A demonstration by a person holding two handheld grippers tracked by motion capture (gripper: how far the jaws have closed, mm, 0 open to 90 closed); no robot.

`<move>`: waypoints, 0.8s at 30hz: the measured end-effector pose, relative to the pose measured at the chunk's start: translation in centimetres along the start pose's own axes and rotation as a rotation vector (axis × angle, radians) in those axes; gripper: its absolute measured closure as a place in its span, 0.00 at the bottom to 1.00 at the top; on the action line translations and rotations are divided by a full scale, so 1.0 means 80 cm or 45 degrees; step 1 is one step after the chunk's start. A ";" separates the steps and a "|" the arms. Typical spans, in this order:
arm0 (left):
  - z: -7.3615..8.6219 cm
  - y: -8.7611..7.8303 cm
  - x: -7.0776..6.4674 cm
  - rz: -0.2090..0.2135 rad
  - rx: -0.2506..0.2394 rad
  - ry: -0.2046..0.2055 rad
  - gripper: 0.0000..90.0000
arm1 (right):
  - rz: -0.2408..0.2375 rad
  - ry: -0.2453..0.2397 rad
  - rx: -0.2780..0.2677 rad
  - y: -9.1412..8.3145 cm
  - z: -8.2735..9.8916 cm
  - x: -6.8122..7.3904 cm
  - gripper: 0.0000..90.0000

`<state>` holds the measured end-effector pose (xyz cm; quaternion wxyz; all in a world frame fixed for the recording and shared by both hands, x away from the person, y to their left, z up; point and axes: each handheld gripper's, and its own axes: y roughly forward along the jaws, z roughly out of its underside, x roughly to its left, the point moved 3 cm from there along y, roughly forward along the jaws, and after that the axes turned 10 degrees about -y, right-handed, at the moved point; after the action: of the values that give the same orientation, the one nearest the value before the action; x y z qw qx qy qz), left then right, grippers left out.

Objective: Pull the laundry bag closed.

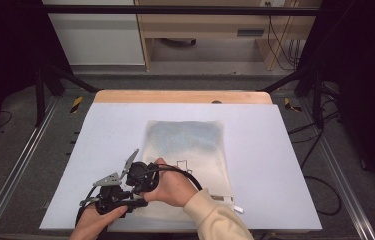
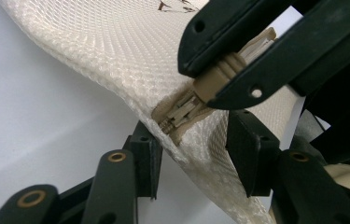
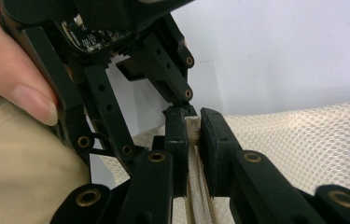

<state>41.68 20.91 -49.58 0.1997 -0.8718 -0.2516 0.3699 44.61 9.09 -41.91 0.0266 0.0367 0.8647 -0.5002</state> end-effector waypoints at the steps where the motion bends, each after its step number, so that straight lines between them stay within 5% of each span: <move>1: 0.000 0.001 0.001 0.005 0.003 0.002 0.62 | 0.000 0.000 0.000 0.000 0.000 0.000 0.91; 24: -0.002 0.005 0.005 -0.022 0.019 -0.012 0.90 | 0.028 -0.026 -0.030 0.002 0.010 0.003 0.91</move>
<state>42.16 20.82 -49.94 0.2083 -0.8663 -0.2572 0.3740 44.39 8.49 -42.43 0.0414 0.0409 0.8699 -0.4898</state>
